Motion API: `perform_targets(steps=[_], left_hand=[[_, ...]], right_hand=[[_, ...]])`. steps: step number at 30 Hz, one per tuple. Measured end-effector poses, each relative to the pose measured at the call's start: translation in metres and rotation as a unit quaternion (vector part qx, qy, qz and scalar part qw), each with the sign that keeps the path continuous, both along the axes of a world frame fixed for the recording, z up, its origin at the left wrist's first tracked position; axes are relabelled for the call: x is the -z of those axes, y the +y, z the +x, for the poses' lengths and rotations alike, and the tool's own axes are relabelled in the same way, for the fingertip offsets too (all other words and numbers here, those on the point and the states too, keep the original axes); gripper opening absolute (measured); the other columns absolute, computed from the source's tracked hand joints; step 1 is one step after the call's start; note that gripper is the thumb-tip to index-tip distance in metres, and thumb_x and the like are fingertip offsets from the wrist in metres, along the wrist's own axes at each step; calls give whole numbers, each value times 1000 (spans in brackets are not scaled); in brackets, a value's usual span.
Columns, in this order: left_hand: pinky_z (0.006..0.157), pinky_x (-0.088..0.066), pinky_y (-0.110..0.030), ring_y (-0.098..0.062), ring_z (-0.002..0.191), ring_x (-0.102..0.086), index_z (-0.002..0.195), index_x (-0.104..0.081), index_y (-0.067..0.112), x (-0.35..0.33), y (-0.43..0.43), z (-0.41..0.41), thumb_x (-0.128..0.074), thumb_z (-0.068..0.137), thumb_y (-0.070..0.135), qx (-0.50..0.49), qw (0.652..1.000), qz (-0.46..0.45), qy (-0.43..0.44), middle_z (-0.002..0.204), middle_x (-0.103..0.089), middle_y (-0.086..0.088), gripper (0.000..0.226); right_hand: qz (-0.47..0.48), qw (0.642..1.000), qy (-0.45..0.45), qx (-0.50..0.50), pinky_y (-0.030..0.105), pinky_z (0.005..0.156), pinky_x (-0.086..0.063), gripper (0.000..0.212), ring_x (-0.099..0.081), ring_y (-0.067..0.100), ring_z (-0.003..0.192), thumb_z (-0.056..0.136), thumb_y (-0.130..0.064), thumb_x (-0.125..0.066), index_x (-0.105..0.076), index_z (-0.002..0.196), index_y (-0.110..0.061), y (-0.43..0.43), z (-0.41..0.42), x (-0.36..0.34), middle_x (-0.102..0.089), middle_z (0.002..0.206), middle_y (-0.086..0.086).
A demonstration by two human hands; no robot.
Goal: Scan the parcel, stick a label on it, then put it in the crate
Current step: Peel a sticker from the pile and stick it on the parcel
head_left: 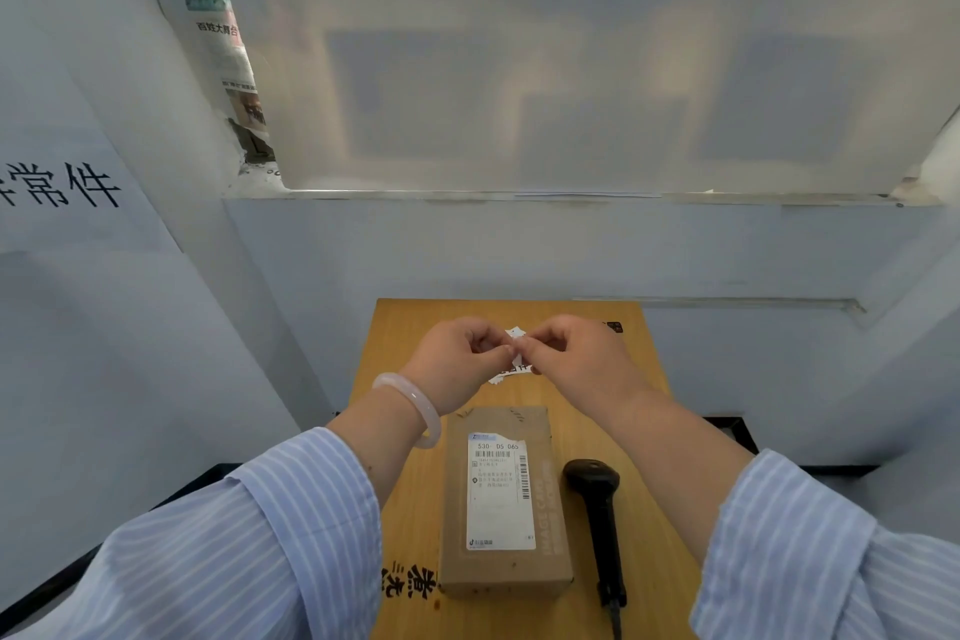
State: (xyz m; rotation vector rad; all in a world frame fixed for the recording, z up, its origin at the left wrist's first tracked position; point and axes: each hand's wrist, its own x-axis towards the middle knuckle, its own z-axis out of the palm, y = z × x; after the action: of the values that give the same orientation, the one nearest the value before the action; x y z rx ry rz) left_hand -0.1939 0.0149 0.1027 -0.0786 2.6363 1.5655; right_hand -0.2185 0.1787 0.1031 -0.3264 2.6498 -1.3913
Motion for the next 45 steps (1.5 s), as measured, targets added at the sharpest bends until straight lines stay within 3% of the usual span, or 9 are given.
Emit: perform_targets(steps=[5,9,15,22,25,29,34,41,45], left_hand=[[70,-53,-33,-14,70,-59,87,-70,10,12,-8,-1,-64,86,19,-26,999,14,-33,78,-71,0,11],[63,-47,-24,-12,70,-60,80,-68,14,27,-27,-1,-61,85,17,-73,994,12,-76,79,-72,-1,9],[58,-44,-26,-18,67,-56,82,-68,12,55,-61,7,-58,84,20,-161,977,-20,-137,80,-69,-6,13],[66,-49,-33,-27,83,-67,76,-64,14,80,-88,17,-56,82,19,-207,960,-38,-185,87,-73,-6,12],[67,-50,-34,-28,83,-68,78,-66,13,89,-93,18,-58,81,20,-214,955,-53,-197,85,-74,-7,11],[63,-48,-31,-21,74,-63,79,-63,17,95,-90,18,-66,82,26,-211,953,-72,-204,81,-69,-4,10],[63,-47,-25,-16,84,-67,88,-66,26,94,-70,14,-65,85,25,-160,968,-54,-185,92,-70,2,3],[74,-55,-28,-8,83,-68,101,-70,22,72,-15,11,-63,89,29,-47,979,85,-181,96,-74,3,15],[65,-50,-23,-5,78,-68,100,-71,23,73,-8,8,-62,89,36,-66,969,134,-197,93,-74,8,19]], right_hand=[[28,999,-13,21,32,71,-54,12,-68,17,78,87,-26,-59,-68,81,-21,-4,-4,10,-71,79,-3],[42,996,-60,49,31,68,-52,15,-69,20,81,87,-22,-57,-67,76,-18,1,-9,20,-73,81,0],[77,991,-99,55,25,56,-43,15,-67,16,78,87,-21,-56,-65,75,-18,3,-14,36,-71,76,-3],[88,986,-133,49,26,57,-42,14,-68,15,87,86,-20,-58,-66,77,-13,-4,-15,54,-74,91,-3],[98,984,-143,43,27,61,-47,13,-69,16,82,86,-20,-58,-65,78,-14,-6,-14,59,-74,80,-1],[107,981,-157,40,25,62,-46,18,-68,18,80,85,-19,-59,-65,68,-20,-8,-12,64,-73,74,-1],[115,979,-164,40,33,72,-53,14,-70,19,80,84,-21,-59,-66,72,-20,-11,-9,69,-74,78,0],[96,982,-160,10,25,61,-49,14,-70,12,75,85,-24,-62,-66,73,-22,-23,-5,72,-74,77,-1],[55,984,-169,-13,26,65,-51,19,-70,10,72,90,-29,-57,-70,78,-23,-25,-3,71,-74,80,-6]])
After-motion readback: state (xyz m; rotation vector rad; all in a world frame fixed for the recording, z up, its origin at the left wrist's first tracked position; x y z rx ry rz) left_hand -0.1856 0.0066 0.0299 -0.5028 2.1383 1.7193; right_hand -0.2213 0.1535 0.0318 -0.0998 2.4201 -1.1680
